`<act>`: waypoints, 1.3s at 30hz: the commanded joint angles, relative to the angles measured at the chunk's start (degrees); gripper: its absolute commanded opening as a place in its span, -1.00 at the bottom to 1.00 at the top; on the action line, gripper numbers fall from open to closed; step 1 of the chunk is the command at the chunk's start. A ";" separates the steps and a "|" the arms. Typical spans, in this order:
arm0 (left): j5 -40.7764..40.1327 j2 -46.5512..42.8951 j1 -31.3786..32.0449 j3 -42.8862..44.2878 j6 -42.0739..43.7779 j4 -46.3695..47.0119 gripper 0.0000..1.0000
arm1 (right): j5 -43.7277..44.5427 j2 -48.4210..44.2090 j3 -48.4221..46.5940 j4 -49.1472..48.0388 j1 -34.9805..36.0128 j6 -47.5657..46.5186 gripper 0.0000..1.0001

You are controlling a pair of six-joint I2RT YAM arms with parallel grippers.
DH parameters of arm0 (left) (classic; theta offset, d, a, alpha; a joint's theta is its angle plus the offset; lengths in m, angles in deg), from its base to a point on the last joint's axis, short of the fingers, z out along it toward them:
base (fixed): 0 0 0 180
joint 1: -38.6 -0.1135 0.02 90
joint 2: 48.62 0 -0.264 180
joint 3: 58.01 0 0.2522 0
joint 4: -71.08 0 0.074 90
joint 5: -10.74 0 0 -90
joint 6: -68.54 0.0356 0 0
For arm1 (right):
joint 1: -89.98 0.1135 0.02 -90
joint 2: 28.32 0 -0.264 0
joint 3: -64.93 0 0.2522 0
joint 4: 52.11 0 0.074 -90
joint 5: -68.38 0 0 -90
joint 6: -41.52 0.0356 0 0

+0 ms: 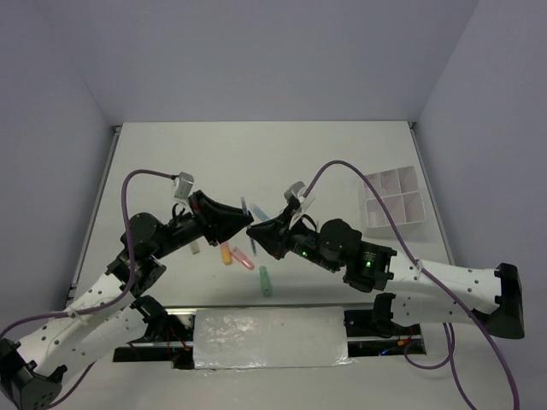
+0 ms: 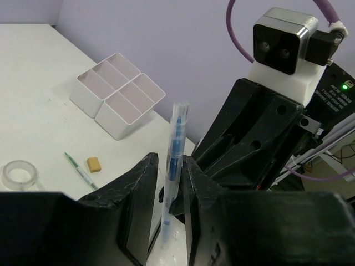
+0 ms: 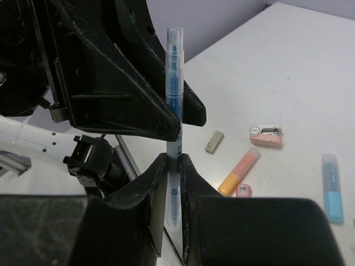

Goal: Sort the stationery into containers
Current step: Close the pen cap on the pen.

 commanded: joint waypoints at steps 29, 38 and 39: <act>8.40 -1.12 0.52 -1.21 3.42 9.29 -0.17 | -5.35 0.61 -2.17 -3.78 -0.49 0.24 -1.00; -2.14 -3.58 0.61 2.56 6.85 0.68 0.50 | -4.82 2.02 -2.43 -1.84 -0.49 0.06 -1.00; -2.84 -3.67 0.61 3.00 6.94 0.41 0.45 | -4.91 2.19 -2.43 -1.93 -0.49 0.06 -1.00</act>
